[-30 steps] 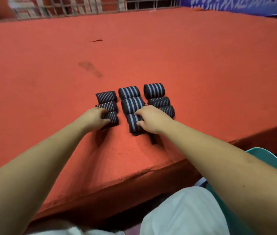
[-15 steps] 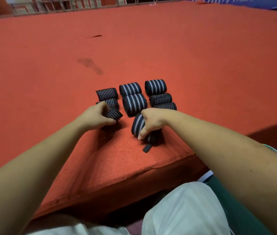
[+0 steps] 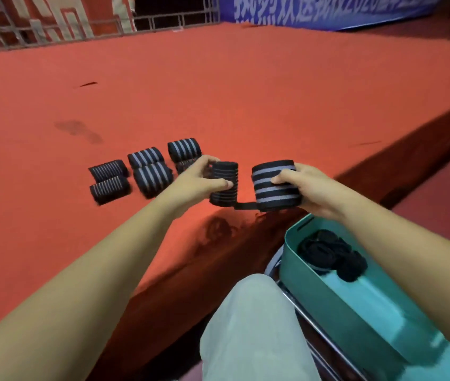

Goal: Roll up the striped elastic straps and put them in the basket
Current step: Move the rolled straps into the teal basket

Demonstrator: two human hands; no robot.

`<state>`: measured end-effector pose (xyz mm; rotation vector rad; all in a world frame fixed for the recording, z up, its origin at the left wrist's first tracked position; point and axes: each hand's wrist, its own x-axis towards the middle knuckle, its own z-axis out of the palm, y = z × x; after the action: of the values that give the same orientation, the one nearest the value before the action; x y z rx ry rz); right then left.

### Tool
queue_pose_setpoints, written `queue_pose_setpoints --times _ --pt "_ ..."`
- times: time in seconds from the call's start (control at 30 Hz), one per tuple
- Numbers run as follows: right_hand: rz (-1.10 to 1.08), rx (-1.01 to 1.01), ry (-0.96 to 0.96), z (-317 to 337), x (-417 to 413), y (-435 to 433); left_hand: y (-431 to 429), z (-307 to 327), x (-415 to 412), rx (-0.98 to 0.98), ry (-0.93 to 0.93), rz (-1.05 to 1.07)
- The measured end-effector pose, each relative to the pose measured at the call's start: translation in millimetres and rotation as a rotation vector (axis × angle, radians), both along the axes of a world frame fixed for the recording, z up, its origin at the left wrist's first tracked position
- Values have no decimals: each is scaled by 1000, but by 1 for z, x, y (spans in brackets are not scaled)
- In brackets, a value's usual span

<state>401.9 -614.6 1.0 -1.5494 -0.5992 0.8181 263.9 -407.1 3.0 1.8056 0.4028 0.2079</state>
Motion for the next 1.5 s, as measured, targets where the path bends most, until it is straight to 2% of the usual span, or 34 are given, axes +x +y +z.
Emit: queue_pose_setpoints --times 0.17,0.37,0.6,0.77,0.9,1.1,1.33,1.5 --pt "-269 -93 -67 -28 31 -93 -69 -25 63 3 39 -190" --pt "-541 -451 -256 -81 50 -179 -130 -71 120 258 123 -387" --pt "-605 -807 -201 -133 53 -226 -192 -127 162 484 221 -685" --pt "-659 -959 -107 -177 57 -229 -225 -160 185 612 301 -829" --pt "-692 -998 -19 -197 61 -217 -236 -180 201 767 327 -884" --pt "-663 -1069 -69 -225 58 -197 -232 -201 212 958 350 -906" --pt "-788 -956 -33 -242 57 -193 -235 -211 219 919 384 -884" --pt "-700 -992 -8 -248 59 -192 -238 -218 222 898 355 -882"
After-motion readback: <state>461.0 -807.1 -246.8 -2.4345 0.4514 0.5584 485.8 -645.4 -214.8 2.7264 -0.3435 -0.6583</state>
